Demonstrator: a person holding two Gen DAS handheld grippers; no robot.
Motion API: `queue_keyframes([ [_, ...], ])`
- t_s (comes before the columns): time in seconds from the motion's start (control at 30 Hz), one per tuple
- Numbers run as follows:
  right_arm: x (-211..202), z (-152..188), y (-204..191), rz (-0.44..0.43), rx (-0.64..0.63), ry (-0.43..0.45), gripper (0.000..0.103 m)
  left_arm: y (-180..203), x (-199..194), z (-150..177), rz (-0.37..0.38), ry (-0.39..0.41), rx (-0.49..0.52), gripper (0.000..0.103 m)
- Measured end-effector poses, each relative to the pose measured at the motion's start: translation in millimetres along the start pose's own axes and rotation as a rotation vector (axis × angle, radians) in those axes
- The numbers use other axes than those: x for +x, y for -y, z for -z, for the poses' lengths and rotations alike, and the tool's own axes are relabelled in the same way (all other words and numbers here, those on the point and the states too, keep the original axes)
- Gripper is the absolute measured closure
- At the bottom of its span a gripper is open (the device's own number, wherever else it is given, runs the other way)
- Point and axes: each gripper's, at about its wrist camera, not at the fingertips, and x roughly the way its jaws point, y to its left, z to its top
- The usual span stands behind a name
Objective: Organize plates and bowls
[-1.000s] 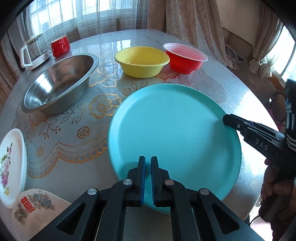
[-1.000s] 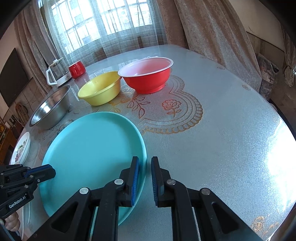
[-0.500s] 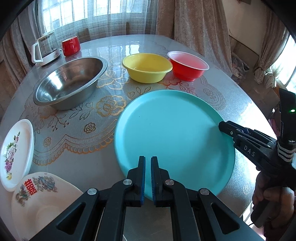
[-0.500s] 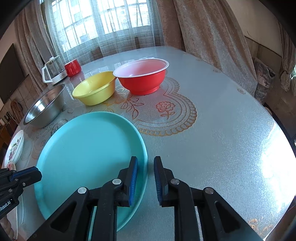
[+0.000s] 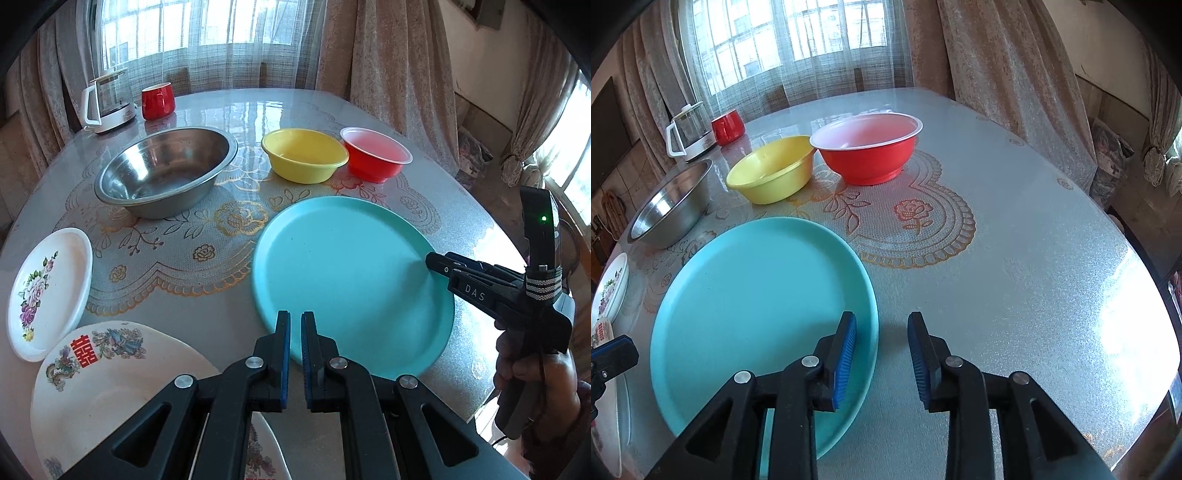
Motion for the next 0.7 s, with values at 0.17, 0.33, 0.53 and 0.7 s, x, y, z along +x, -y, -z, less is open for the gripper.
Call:
queue_keyframes([
  [0.17,-5.1,1.1,-3.4,-0.003,0.012,0.024,0.07,-27.0,-17.6,7.8,-0.008,0.036,-0.048,0.096],
  [0.33,-9.2,0.4,-13.9,-0.017,-0.007,0.041,0.067,-60.8,-34.3,16.1,-0.046,0.071,-0.121,0.093],
  [0.53,-18.9,-2.4,-23.9,-0.009,-0.01,0.084,0.067,-111.9,-50.3,35.6,-0.107,0.093,-0.236,0.092],
  [0.7,-28.0,-12.0,-52.7,-0.135,-0.046,0.082,0.066,-161.6,-63.9,54.0,-0.156,0.119,-0.356,0.085],
])
